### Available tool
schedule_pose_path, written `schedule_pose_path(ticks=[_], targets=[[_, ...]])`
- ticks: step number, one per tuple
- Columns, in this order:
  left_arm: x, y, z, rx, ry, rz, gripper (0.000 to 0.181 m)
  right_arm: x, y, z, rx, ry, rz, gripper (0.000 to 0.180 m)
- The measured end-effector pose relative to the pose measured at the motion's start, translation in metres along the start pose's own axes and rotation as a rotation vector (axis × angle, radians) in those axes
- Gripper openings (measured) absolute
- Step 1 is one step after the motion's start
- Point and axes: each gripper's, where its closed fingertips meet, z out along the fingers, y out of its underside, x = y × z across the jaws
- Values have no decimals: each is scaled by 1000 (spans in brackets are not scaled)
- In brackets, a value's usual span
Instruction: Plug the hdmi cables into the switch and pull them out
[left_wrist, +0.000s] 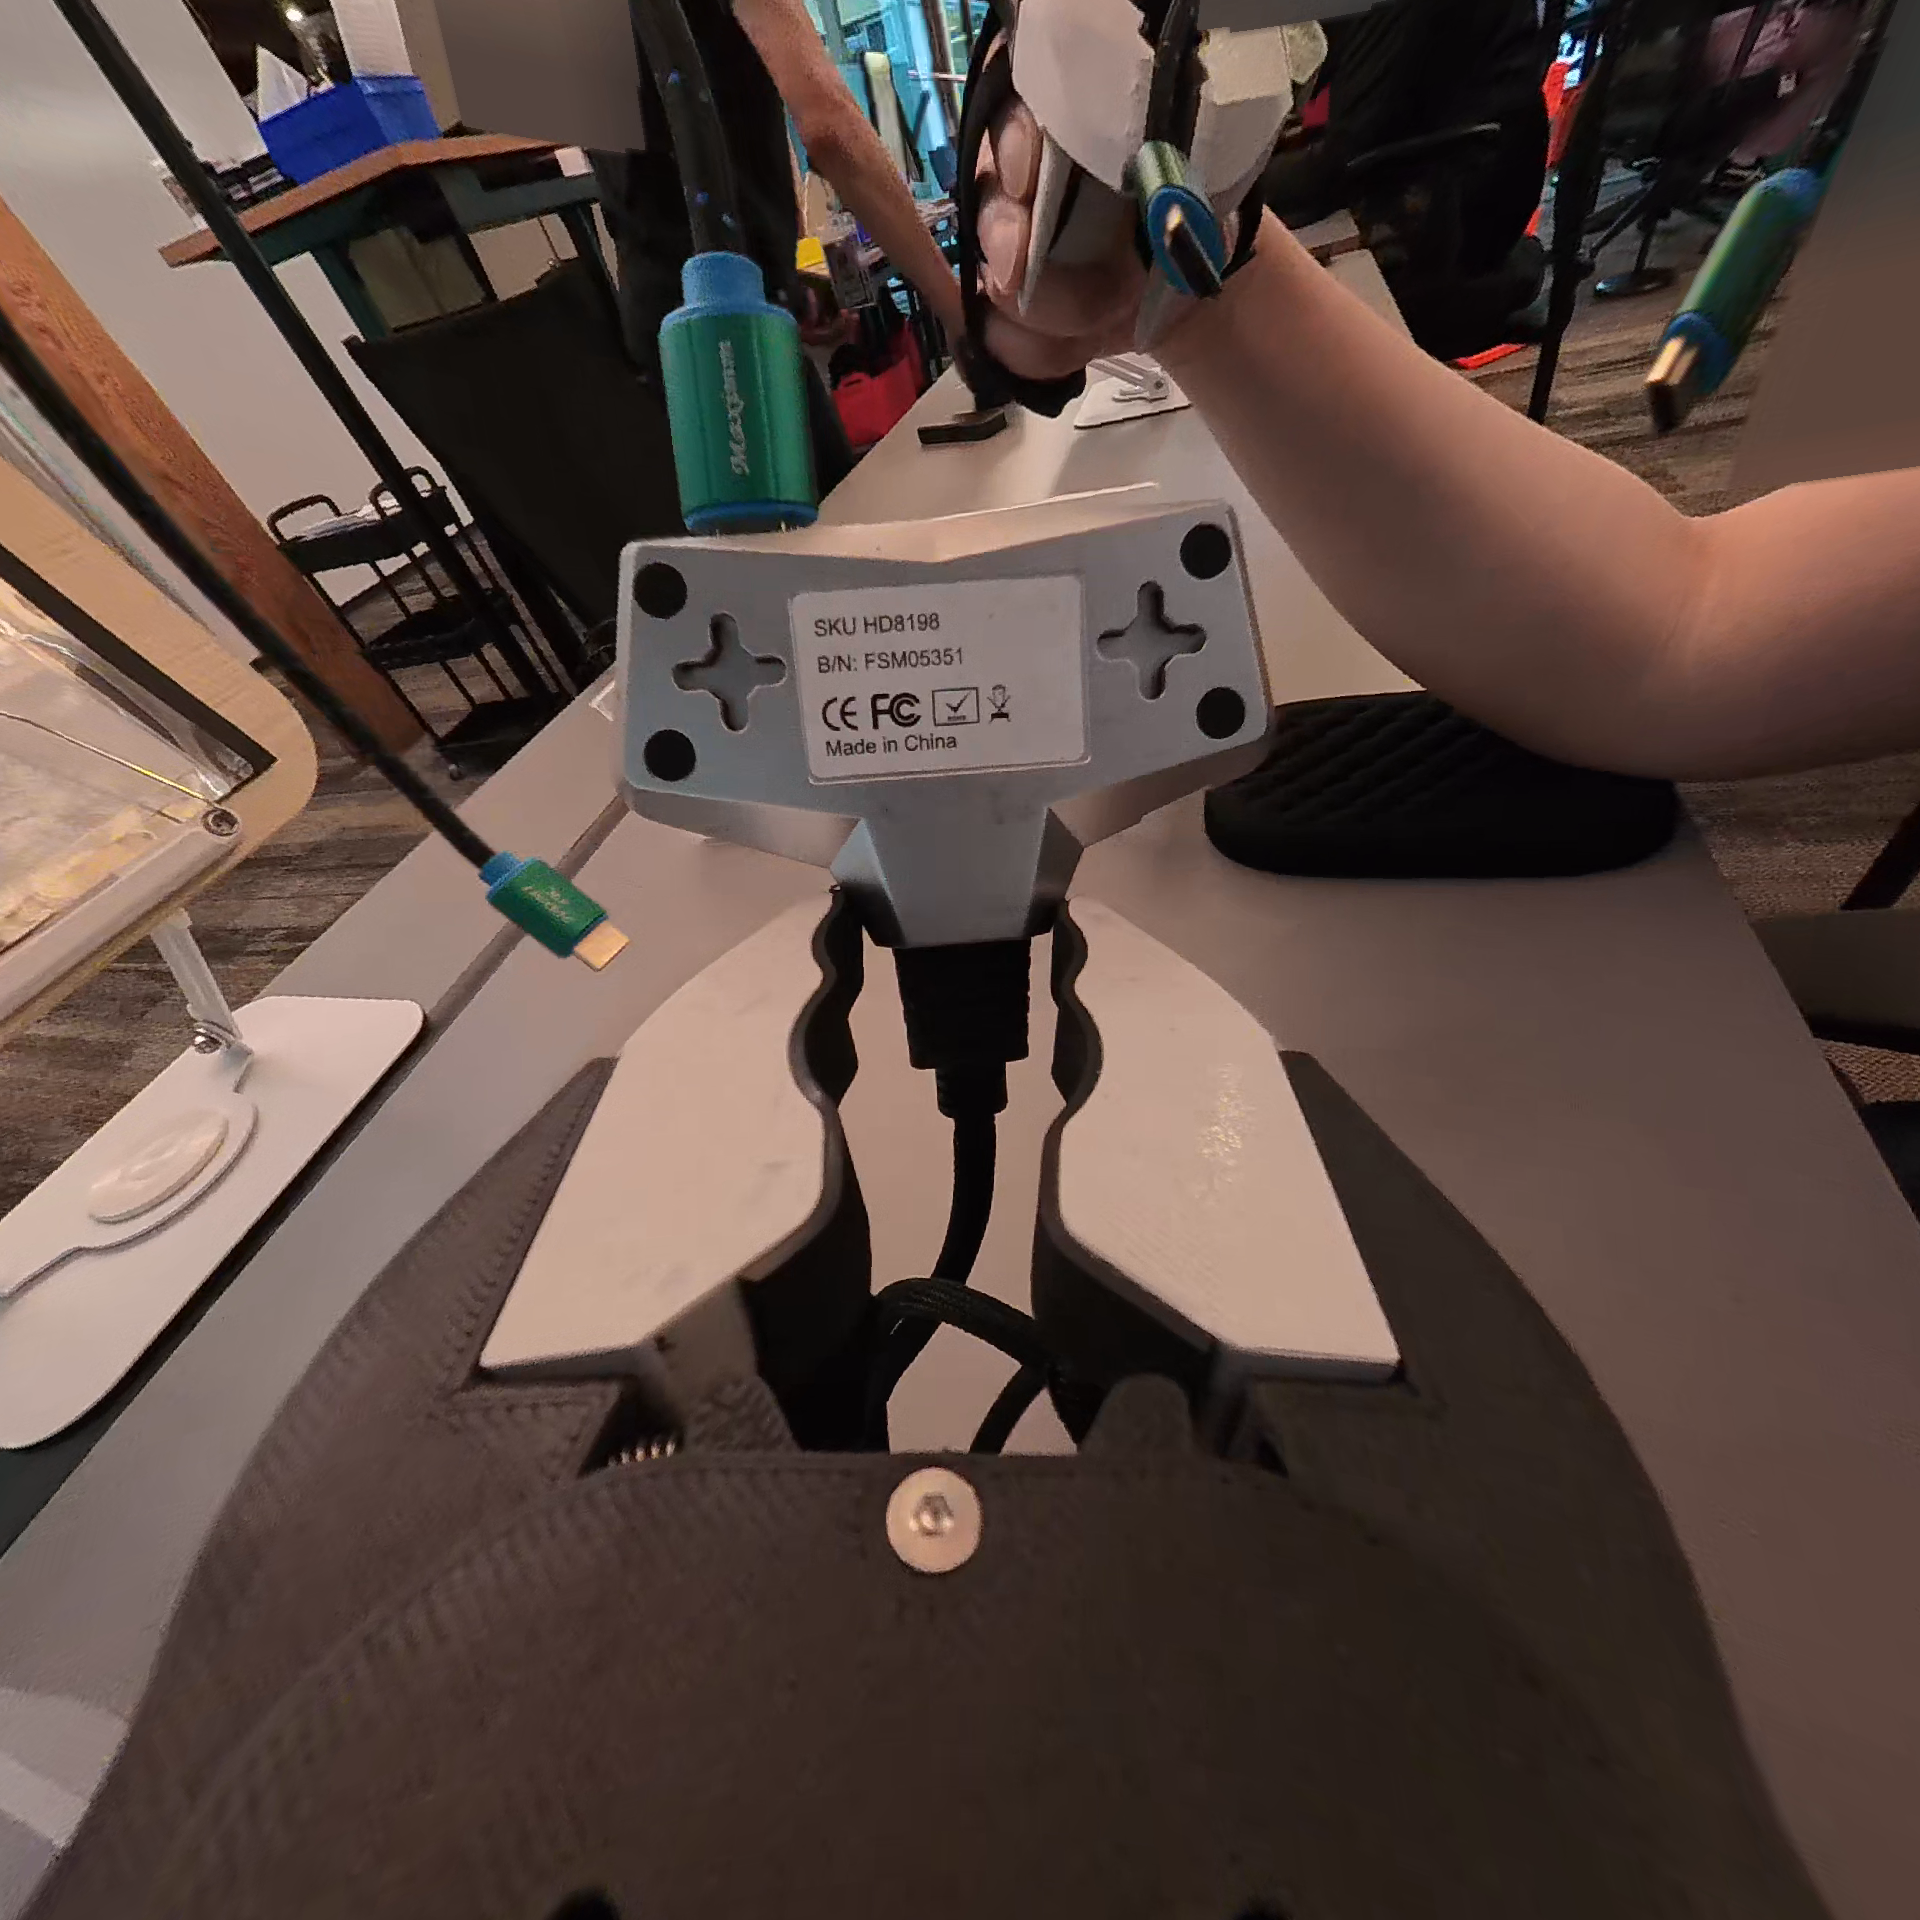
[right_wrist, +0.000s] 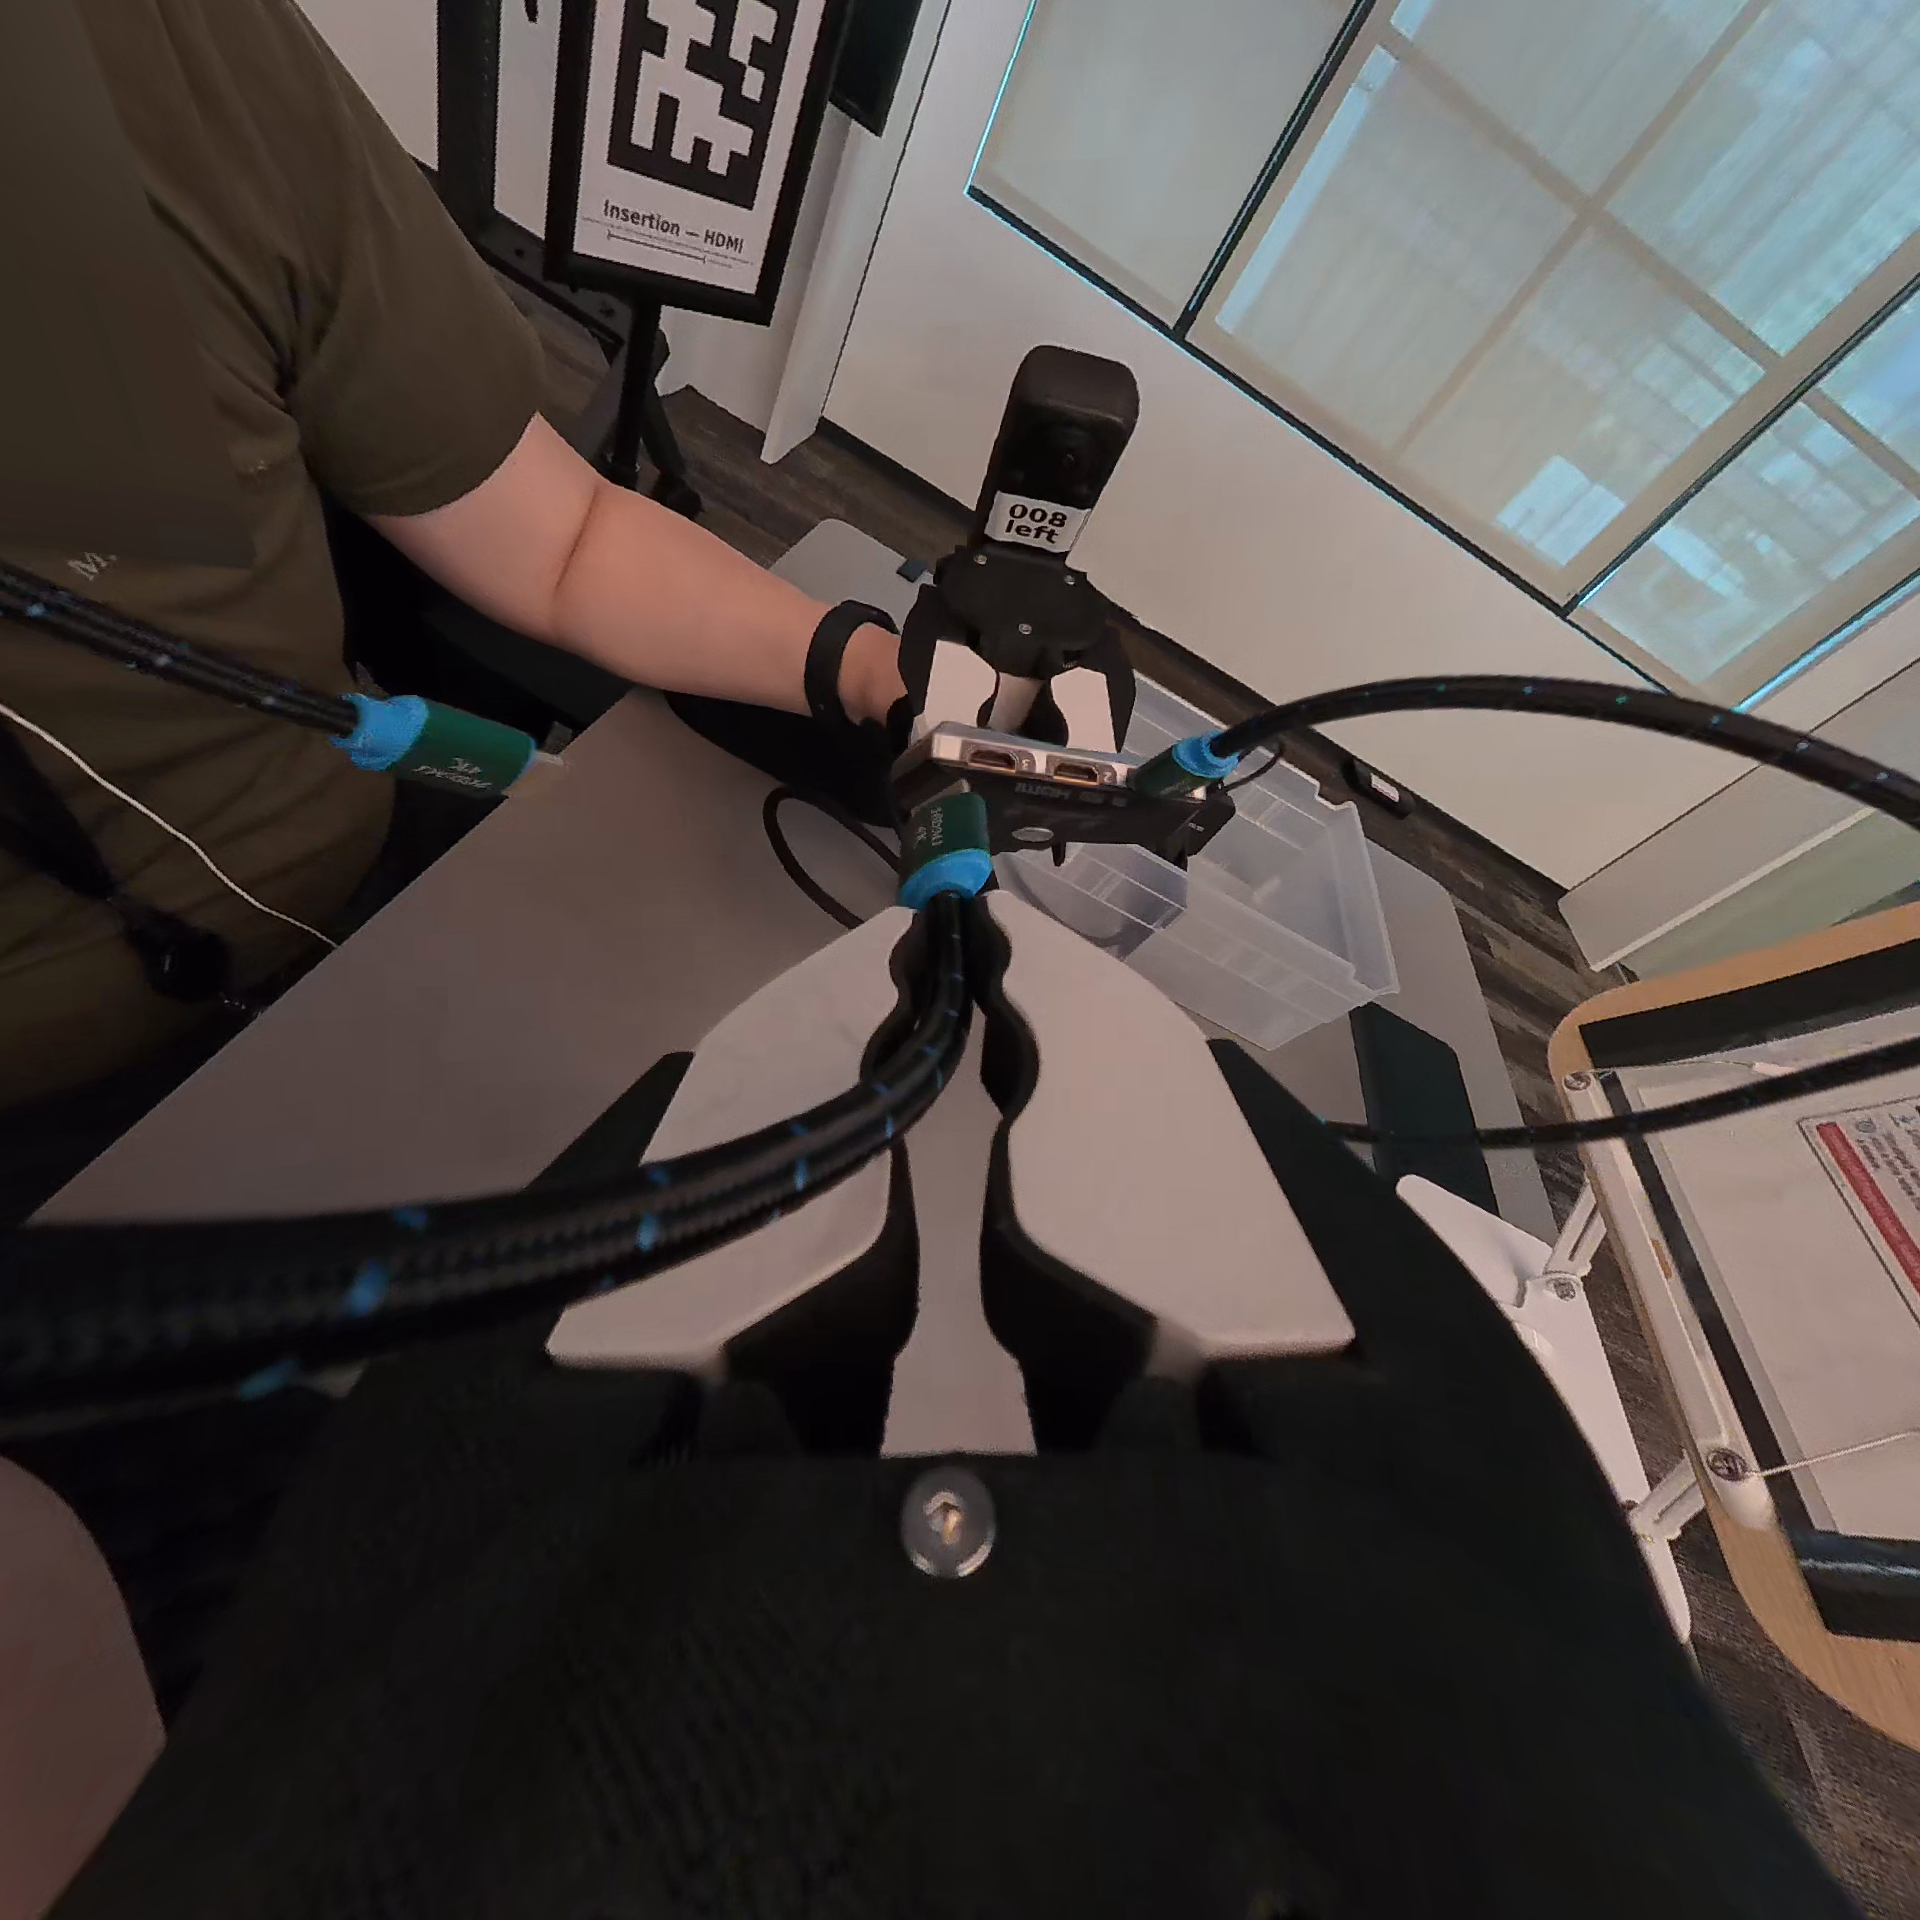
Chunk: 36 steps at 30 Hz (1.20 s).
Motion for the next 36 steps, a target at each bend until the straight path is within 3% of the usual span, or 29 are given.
schedule_pose_path(ticks=[4,7,16,21,26,30,33,36], targets=[[-13,0,2,-9,-104,15,34,4,1,-1,4,20,-1,7],[-35,-10,4,-16,-302,90,34,9,-1,-5,17,54,-5,7],[-55,-83,-4,184,-802,411,34,24,-23,-22,88,203,-42,7],[-51,-67,13,43,-723,408,34,18,-22,-18,54,180,-54,8],[-55,-19,27,-169,-454,125,33,16,-13,-36,63,190,-19,7],[-53,16,30,-455,-195,-54,32,17,-12,-53,90,231,-5,7],[-56,33,31,-618,-148,9,30,17,-11,-60,101,247,0,7],[-50,42,42,-669,-105,56,29,18,-9,-64,114,253,5,7]])
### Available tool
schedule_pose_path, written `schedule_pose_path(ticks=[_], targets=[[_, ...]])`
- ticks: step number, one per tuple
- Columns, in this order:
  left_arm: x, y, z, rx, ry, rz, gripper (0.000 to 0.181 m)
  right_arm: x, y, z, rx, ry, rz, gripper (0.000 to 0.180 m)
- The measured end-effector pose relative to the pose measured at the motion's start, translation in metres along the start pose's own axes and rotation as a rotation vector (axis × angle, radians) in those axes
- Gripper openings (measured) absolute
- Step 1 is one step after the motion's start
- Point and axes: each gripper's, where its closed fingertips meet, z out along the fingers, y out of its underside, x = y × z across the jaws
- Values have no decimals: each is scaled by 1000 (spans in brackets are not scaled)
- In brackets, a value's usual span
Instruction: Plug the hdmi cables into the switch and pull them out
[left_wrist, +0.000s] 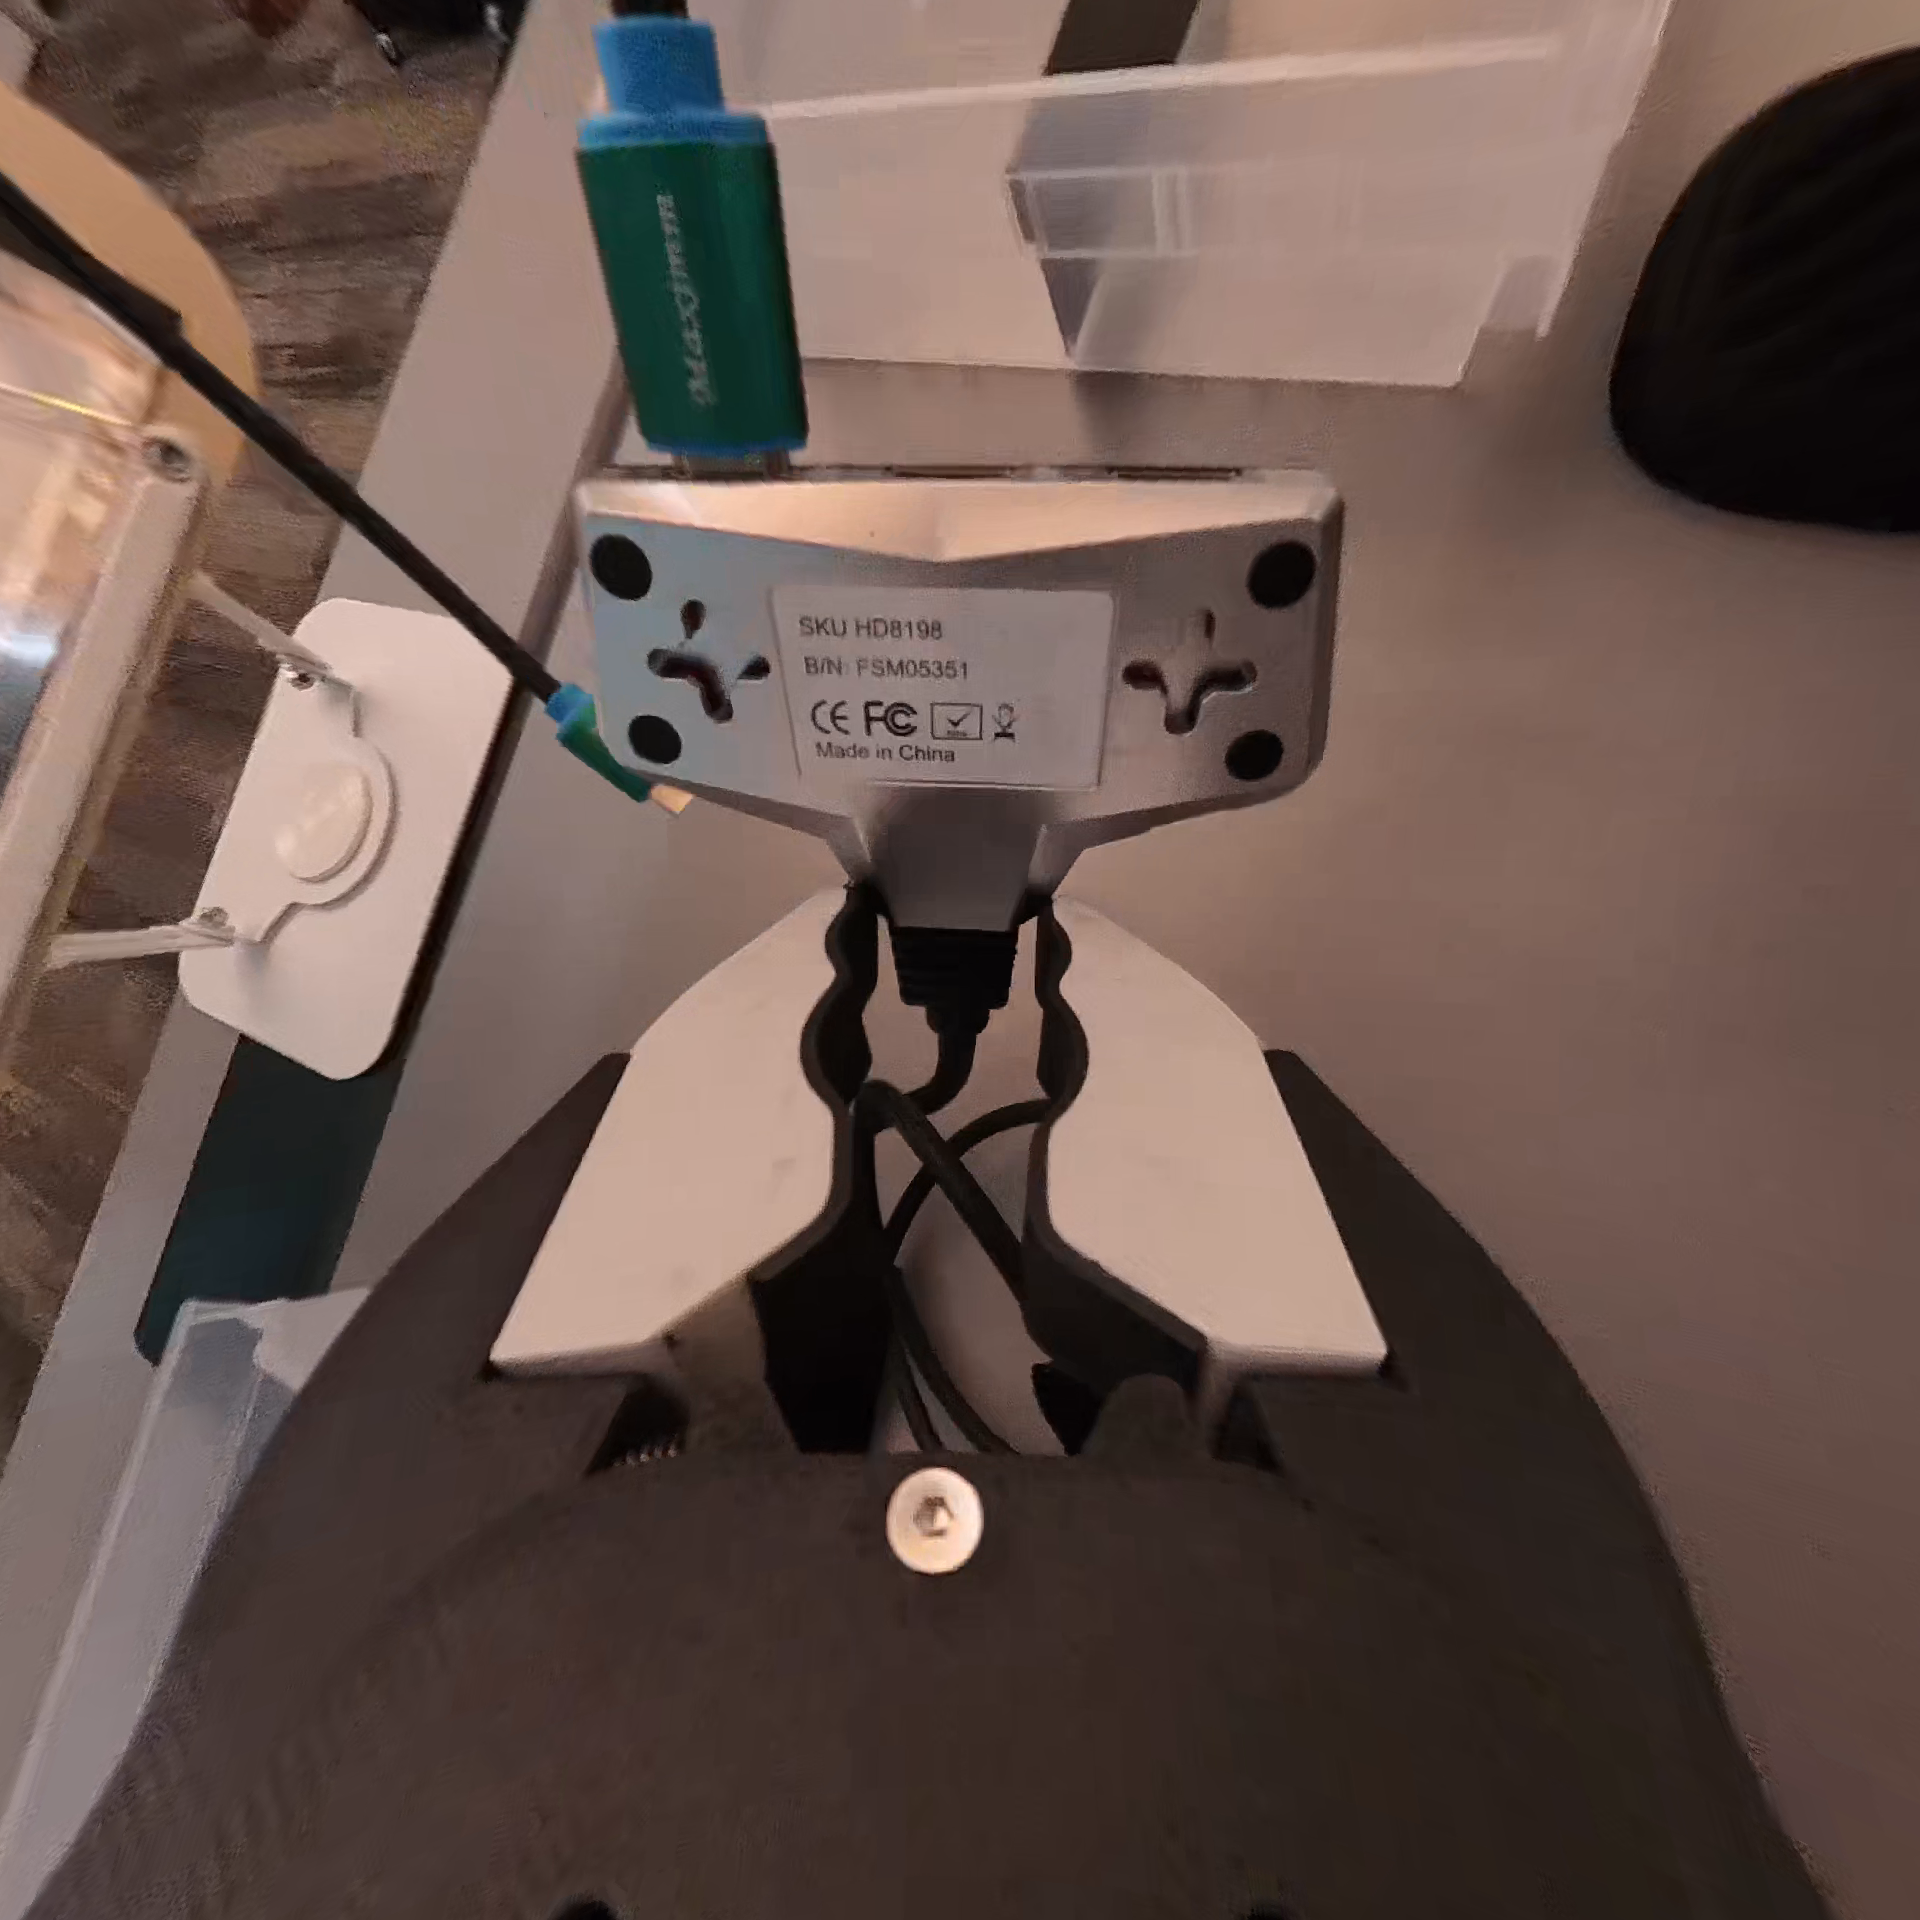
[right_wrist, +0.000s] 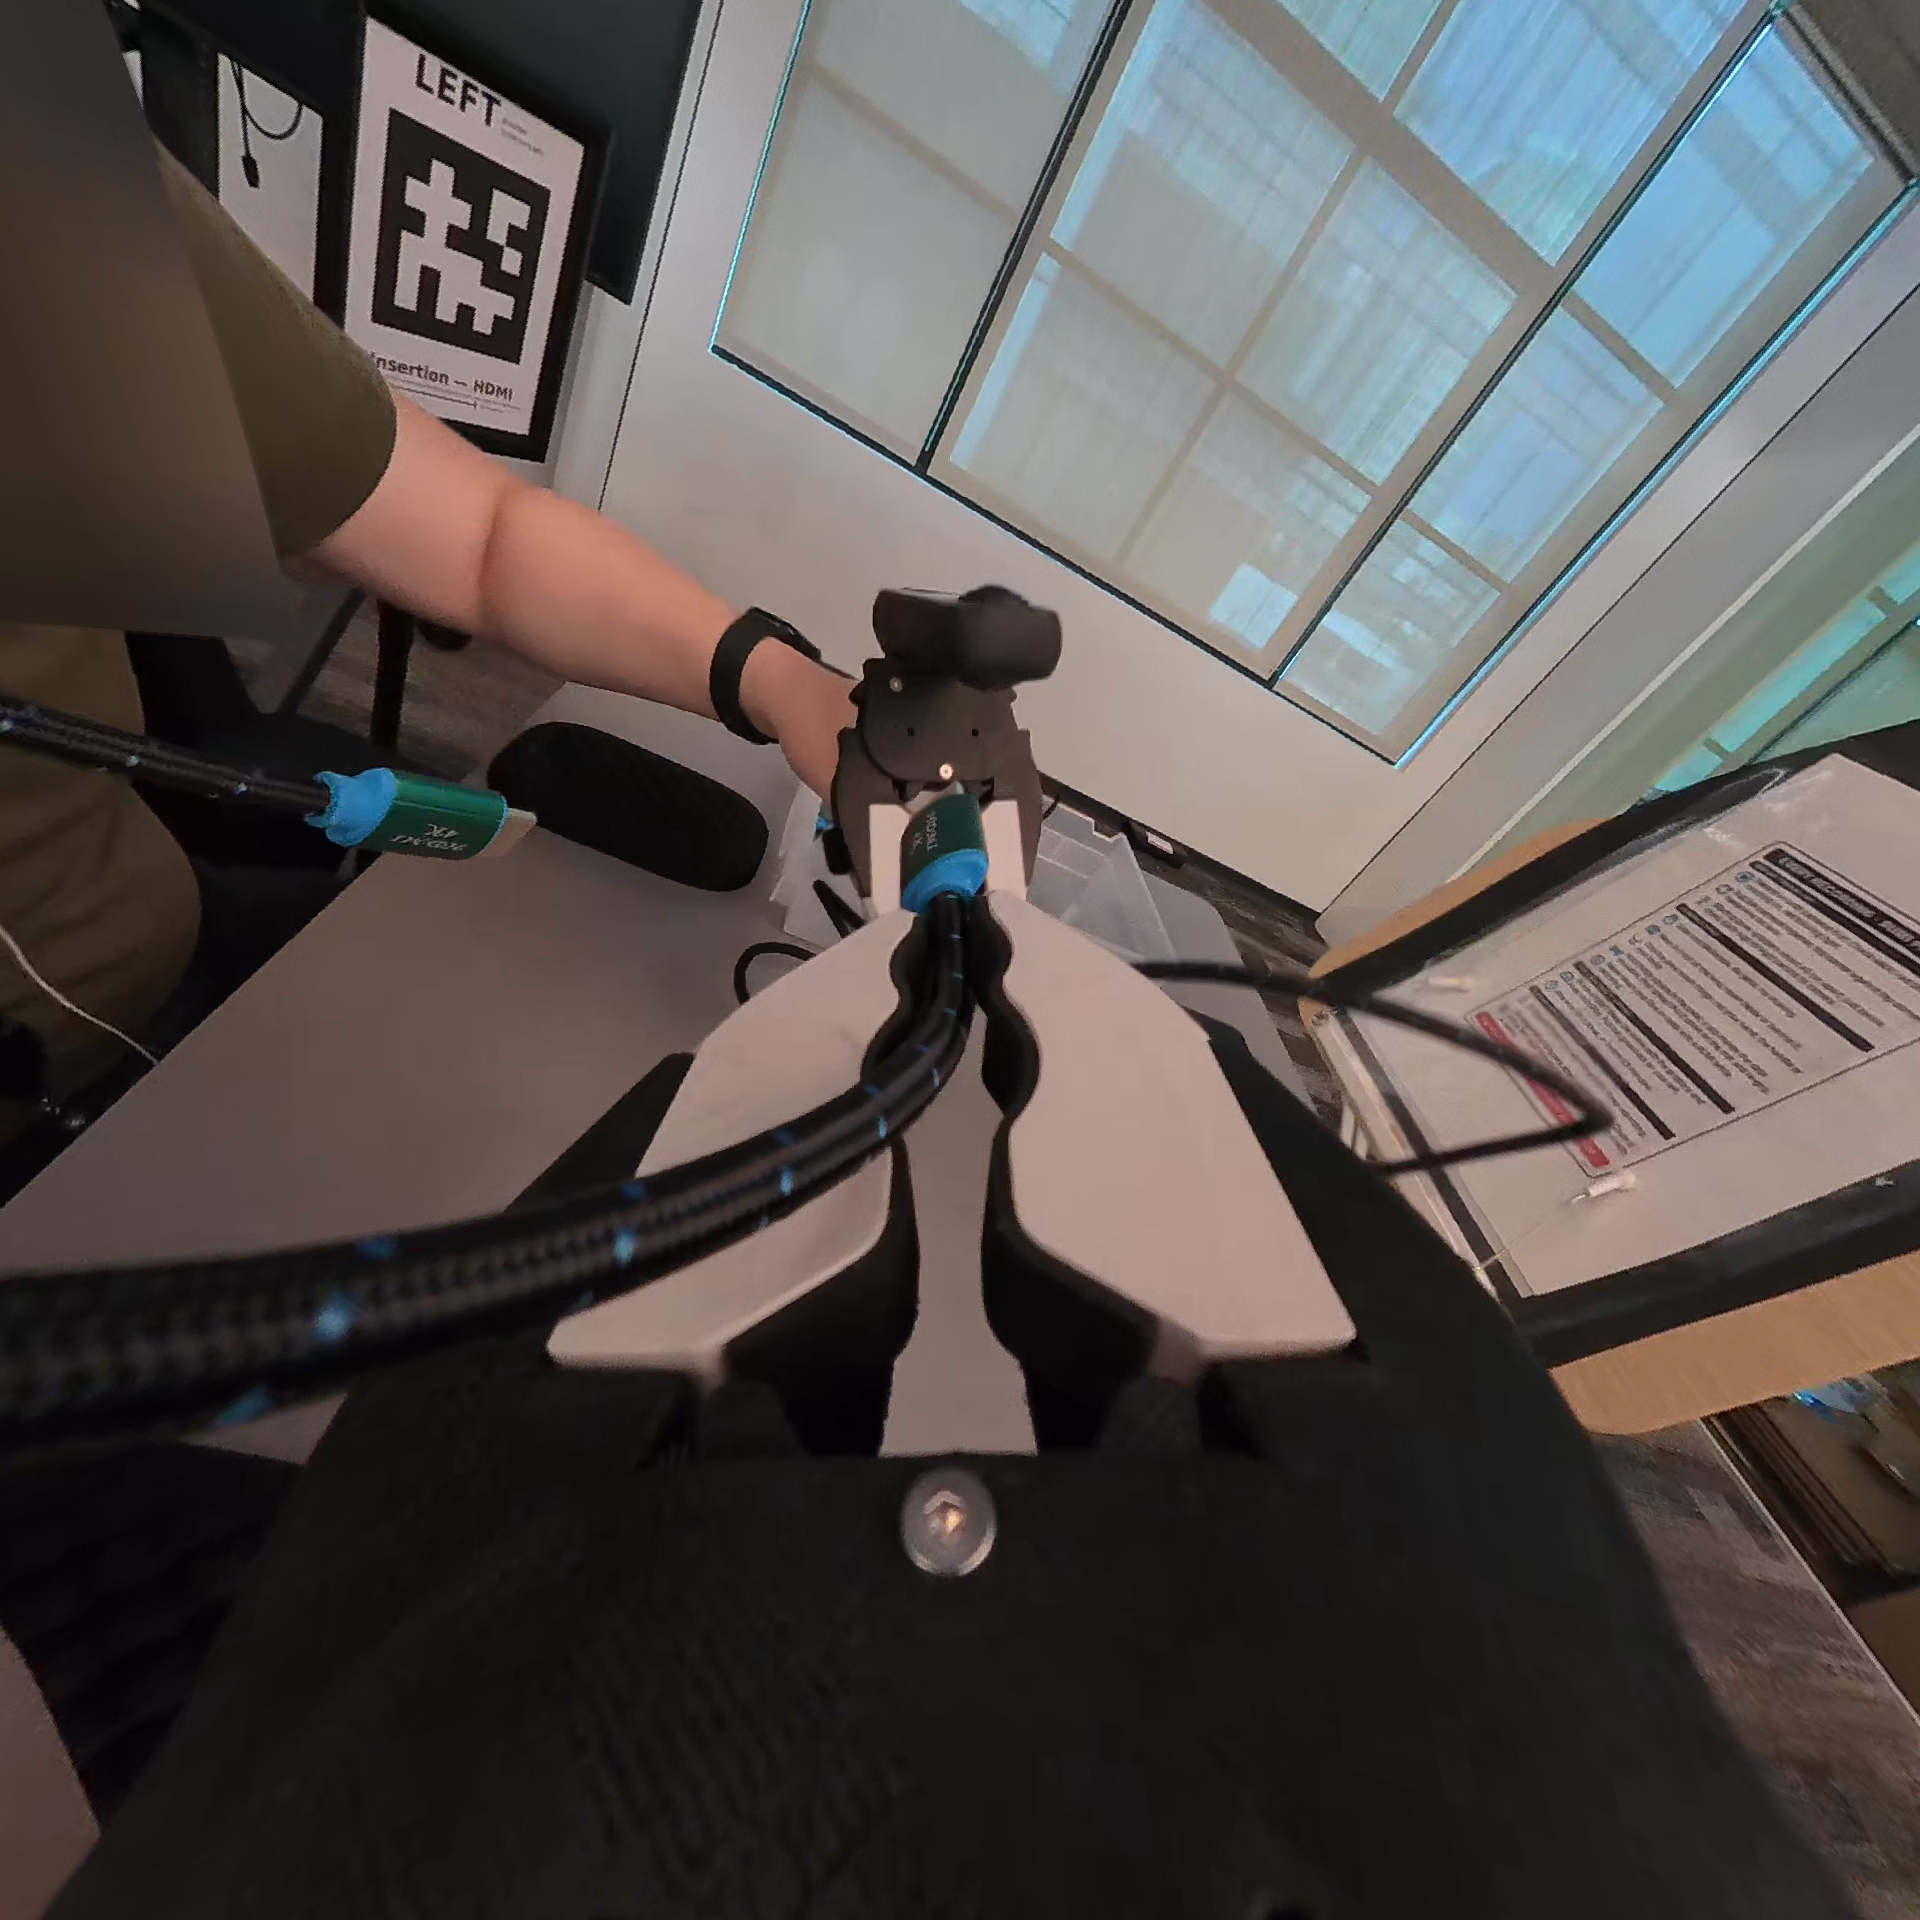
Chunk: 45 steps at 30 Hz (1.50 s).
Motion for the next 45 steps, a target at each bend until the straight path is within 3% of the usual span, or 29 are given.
schedule_pose_path(ticks=[9,25,35,39,45], targets=[[15,2,24,48,-13,0,27,3,4,-9,17,10,17,7],[3,-3,4,184,-115,-83,22,5,22,5,-47,-21,59,7],[29,18,68,-176,157,-83,22,-2,25,11,-69,-70,69,7],[39,33,92,-292,182,-48,22,-5,18,4,-30,-73,60,7],[53,44,109,-258,212,-86,22,-5,16,1,-14,-71,47,7]])
